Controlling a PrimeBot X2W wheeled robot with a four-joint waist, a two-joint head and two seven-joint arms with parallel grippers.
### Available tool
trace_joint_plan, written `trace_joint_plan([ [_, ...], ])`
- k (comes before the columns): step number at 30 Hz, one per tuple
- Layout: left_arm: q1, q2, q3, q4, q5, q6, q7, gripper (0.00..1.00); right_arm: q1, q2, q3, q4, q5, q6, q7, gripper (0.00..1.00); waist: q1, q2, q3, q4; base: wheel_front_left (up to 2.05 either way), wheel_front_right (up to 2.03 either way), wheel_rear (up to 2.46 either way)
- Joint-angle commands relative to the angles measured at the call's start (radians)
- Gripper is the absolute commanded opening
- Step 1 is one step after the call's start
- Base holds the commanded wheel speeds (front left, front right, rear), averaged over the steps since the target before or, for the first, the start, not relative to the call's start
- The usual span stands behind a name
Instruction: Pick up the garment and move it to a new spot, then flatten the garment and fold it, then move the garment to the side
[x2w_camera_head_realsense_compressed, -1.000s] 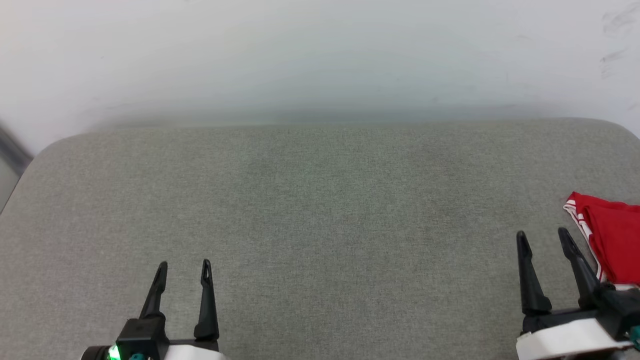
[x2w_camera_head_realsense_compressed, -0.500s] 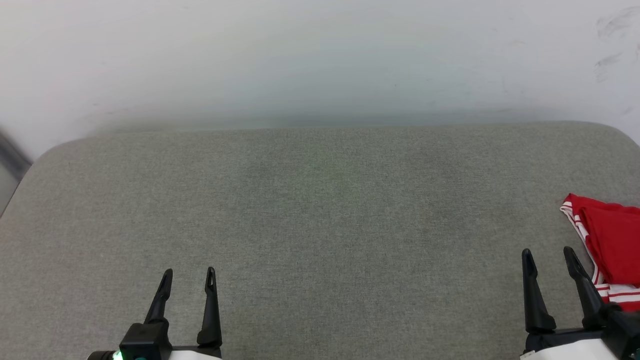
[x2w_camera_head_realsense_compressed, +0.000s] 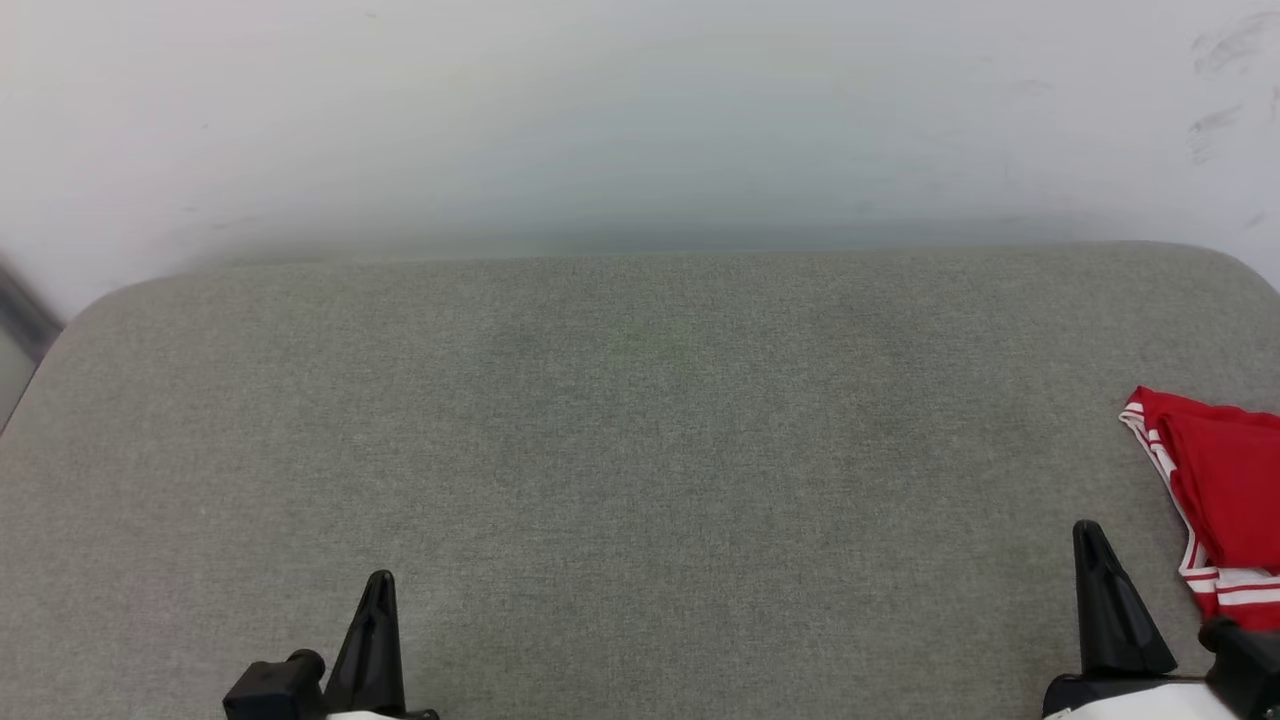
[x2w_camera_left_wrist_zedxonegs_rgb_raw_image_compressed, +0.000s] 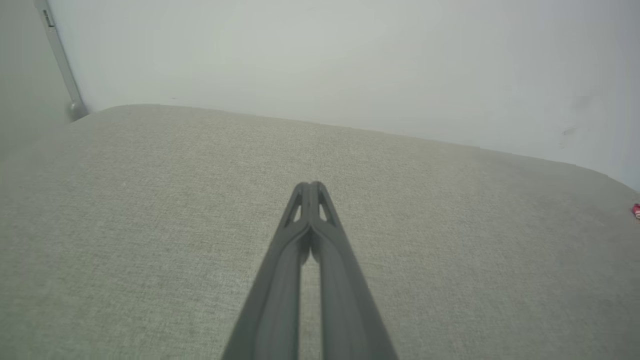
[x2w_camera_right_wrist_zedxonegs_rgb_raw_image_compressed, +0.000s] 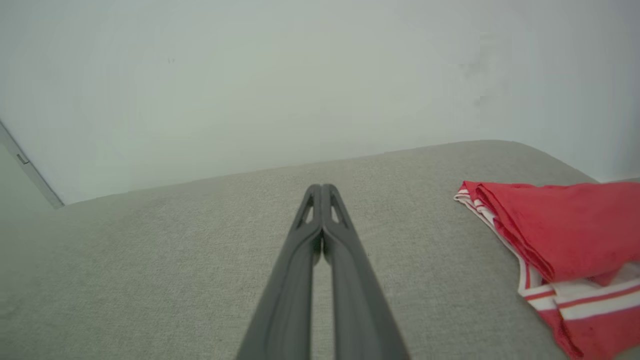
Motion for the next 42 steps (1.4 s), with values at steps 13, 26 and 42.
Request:
trace_joint_plan([
  [13, -0.065, 0.016, 0.018, 0.027, -0.284, -0.031, 0.054, 0.00, -0.058, -0.013, 0.006, 0.028, 0.281, 0.000, 0.055, 0.00, 0.0001, 0.0000, 0.001, -0.001, 0.00, 0.00, 0.00],
  [26, -0.103, 0.023, 0.033, 0.055, -0.502, -0.055, 0.099, 0.00, -0.091, -0.018, 0.008, 0.061, 0.494, 0.000, 0.102, 0.00, 0.0001, 0.0000, 0.002, -0.002, 0.00, 0.00, 0.00],
  [42, -0.147, 0.026, 0.056, 0.088, -0.778, -0.086, 0.162, 0.00, -0.135, -0.021, 0.006, 0.103, 0.766, 0.000, 0.167, 0.00, 0.0001, 0.0000, 0.003, -0.003, 0.00, 0.00, 0.00],
])
